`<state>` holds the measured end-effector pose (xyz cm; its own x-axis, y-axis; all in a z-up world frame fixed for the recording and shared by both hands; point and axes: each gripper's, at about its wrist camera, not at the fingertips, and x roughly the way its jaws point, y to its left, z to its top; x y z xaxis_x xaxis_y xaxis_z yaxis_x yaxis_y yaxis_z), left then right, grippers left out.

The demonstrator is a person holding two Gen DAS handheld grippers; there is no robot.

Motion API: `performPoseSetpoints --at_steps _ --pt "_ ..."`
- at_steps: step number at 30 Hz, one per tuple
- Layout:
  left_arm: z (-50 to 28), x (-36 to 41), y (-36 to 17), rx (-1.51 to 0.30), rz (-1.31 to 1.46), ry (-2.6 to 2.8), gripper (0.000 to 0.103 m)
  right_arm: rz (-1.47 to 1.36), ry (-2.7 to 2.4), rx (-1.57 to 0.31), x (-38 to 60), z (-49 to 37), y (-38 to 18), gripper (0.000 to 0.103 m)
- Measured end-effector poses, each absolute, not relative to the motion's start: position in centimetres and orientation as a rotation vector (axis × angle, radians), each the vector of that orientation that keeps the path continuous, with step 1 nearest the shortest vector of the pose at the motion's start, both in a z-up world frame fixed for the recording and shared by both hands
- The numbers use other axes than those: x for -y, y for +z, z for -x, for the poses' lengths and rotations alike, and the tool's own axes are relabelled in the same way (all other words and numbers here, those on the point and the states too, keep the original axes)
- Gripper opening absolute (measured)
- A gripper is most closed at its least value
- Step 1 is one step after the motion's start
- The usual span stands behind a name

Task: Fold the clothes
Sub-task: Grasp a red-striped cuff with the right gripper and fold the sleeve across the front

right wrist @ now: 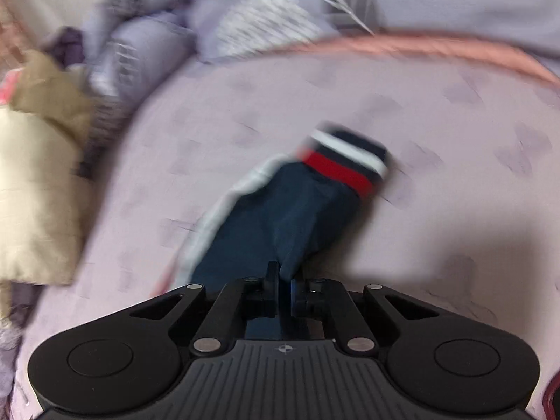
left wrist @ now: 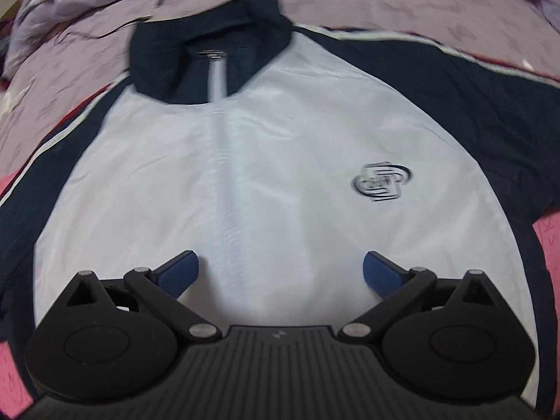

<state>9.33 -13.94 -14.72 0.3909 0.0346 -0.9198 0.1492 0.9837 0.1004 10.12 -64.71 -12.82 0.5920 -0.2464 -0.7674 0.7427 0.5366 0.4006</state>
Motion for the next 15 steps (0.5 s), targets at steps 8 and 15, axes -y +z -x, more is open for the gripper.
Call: performPoseSetpoints --at_steps 8,15 --pt "-7.4 1.4 -12.0 -1.150 -0.027 0.217 0.102 -0.161 0.078 -0.579 37.6 -10.9 -1.3 0.006" --pt "-4.6 -7.4 -11.4 -1.179 0.021 0.346 0.102 0.145 0.479 -0.833 14.8 -8.3 -10.3 0.040"
